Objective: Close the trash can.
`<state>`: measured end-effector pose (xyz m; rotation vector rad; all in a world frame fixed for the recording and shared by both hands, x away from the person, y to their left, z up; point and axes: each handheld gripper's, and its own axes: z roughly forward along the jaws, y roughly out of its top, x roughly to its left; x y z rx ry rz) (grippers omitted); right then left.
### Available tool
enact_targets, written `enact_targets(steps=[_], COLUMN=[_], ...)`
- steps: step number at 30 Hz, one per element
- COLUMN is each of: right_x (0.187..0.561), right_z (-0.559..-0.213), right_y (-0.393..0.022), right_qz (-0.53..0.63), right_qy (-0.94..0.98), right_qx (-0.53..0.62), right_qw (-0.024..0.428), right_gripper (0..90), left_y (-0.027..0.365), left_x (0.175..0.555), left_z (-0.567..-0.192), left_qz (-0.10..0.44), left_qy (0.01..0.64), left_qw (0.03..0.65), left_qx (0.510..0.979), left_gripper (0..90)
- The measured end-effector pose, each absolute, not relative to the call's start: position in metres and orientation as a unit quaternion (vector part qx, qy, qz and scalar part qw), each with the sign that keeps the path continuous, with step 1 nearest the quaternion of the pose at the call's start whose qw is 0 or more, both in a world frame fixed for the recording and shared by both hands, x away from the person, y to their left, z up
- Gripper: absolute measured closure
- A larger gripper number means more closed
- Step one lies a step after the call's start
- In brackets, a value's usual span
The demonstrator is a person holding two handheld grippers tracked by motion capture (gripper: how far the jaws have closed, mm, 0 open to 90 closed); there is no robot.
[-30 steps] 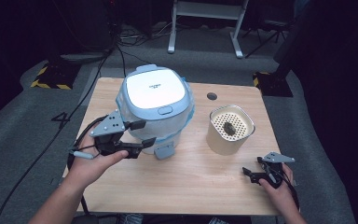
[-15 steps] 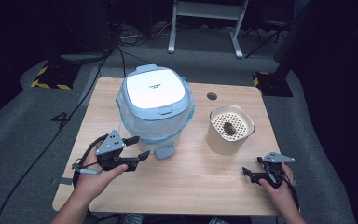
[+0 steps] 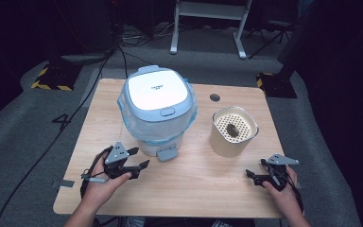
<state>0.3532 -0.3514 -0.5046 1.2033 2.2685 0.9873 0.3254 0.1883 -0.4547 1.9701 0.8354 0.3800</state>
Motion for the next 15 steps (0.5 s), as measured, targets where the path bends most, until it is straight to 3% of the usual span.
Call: enact_targets(steps=[15], right_x=[0.353], right_z=[-0.505], right_y=[-0.351], right_qz=[0.352], right_qy=[0.809], right_qx=[0.429], right_qw=[0.194], right_gripper=[14.9], left_y=[0.188], left_x=[0.328], left_z=[-0.486], left_qz=[0.130], left_qy=[0.359], left_qw=[0.409], left_qx=[0.829], left_gripper=[33.5])
